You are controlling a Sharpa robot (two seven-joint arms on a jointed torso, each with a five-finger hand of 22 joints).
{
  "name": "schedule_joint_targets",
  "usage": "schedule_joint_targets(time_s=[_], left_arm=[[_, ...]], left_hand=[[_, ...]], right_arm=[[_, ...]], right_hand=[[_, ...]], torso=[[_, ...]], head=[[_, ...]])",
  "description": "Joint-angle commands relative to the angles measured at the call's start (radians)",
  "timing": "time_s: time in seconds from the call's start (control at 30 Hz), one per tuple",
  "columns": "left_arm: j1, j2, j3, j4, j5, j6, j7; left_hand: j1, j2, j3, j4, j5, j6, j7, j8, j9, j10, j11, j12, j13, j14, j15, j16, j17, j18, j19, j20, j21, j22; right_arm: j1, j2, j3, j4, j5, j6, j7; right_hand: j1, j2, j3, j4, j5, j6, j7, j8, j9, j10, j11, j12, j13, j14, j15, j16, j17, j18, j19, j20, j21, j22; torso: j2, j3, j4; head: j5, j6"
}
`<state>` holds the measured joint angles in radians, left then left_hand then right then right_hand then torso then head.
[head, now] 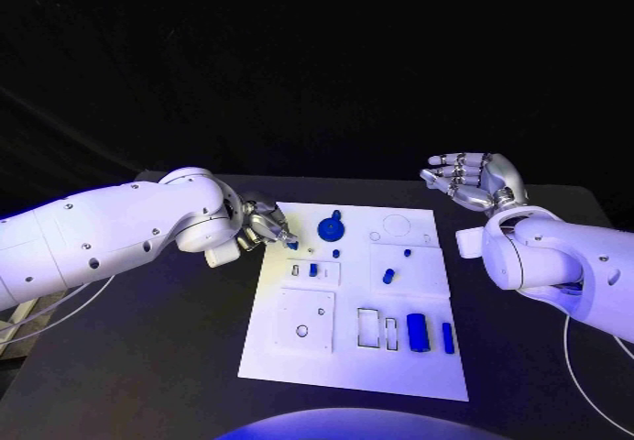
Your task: Assemble the parts on the task board
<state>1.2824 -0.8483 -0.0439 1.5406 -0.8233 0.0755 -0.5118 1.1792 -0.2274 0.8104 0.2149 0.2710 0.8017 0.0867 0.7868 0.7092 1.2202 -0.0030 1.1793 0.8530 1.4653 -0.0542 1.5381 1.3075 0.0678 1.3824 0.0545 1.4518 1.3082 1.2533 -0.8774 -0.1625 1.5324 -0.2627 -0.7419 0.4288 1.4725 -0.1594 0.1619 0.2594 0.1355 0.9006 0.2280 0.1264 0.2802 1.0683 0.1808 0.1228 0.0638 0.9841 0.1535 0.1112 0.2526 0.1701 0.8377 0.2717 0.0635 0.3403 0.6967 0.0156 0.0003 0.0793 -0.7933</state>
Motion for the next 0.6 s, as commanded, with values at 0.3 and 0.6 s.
schedule_joint_targets(time_s=[0.3,0.6], left_arm=[[-0.05,-0.04,-0.008,0.093,-0.172,-0.164,0.026],[-0.071,-0.033,-0.012,0.102,-0.258,-0.157,0.022]], left_hand=[[-0.021,-0.007,0.188,-0.181,0.035,0.03,-0.017,0.007,0.085,0.024,-0.005,0.013,0.016,0.088,-0.011,0.006,0.2,-0.009,0.016,-0.006,0.013,0.025],[-0.022,-0.01,0.19,-0.183,0.04,0.033,-0.019,0.008,0.085,0.028,-0.006,0.015,0.021,0.088,-0.012,0.006,0.201,-0.01,0.019,-0.007,0.015,0.028]], right_arm=[[-0.002,0.002,-0.001,-0.003,-0.025,0.027,-0.005],[-0.005,0.003,-0.001,-0.003,-0.042,0.027,-0.008]], right_hand=[[-0.012,-0.003,0.005,-0.001,-0.005,-0.006,0.013,-0.008,-0.002,-0.01,0.003,-0.011,-0.001,0.01,0.001,-0.006,-0.004,0.013,0.006,-0.002,0.001,-0.007],[-0.013,-0.004,0.005,-0.002,-0.005,-0.006,0.014,-0.009,-0.003,-0.011,0.003,-0.013,-0.001,0.011,0.001,-0.007,-0.006,0.013,0.004,-0.001,0.0,-0.009]], torso=[[-0.003,-0.0018,0.0009],[0.001,-0.0017,-0.0007]], head=[[0.008,-0.008],[0.01,-0.01]])
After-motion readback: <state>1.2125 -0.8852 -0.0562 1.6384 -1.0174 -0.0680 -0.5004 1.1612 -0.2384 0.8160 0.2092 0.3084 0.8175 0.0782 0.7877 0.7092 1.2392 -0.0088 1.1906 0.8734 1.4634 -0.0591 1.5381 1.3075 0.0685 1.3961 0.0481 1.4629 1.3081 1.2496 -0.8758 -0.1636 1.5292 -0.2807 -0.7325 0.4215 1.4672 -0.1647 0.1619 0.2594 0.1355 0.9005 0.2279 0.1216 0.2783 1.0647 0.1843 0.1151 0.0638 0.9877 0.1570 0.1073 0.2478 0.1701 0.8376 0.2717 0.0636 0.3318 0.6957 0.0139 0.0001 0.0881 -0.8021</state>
